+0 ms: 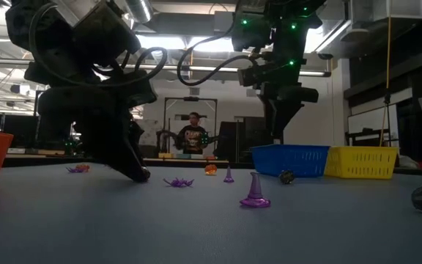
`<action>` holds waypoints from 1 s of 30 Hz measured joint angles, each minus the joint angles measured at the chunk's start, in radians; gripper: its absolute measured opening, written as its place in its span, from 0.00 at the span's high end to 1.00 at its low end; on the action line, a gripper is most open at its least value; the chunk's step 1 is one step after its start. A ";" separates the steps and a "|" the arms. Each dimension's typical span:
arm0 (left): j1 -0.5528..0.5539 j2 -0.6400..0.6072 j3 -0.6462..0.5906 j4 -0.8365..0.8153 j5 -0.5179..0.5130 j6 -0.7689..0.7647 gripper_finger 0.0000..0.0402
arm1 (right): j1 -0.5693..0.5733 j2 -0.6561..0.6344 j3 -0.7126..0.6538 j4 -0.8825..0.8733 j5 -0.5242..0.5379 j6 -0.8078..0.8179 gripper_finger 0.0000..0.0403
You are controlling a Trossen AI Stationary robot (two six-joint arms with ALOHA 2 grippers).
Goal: Sort Halloween decoration
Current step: Put the brown skull toy into the green bin
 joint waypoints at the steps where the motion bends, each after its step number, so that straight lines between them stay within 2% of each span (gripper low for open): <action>1: 0.000 0.000 0.000 0.000 0.001 0.000 0.72 | 0.000 0.000 0.000 0.000 0.000 0.000 0.56; 10: -0.002 -0.008 0.000 -0.001 0.015 0.000 0.80 | 0.000 0.000 0.000 0.000 0.000 0.000 0.56; 18: -0.002 -0.008 -0.003 0.062 0.019 0.000 0.80 | 0.000 0.000 0.000 0.000 0.000 0.000 0.56; 23: -0.002 -0.006 -0.003 0.166 0.012 0.000 0.76 | 0.000 0.000 0.000 0.000 0.000 0.000 0.56; 30: 0.000 -0.007 -0.003 0.326 -0.037 0.003 0.62 | 0.000 0.000 0.000 0.001 0.000 0.000 0.56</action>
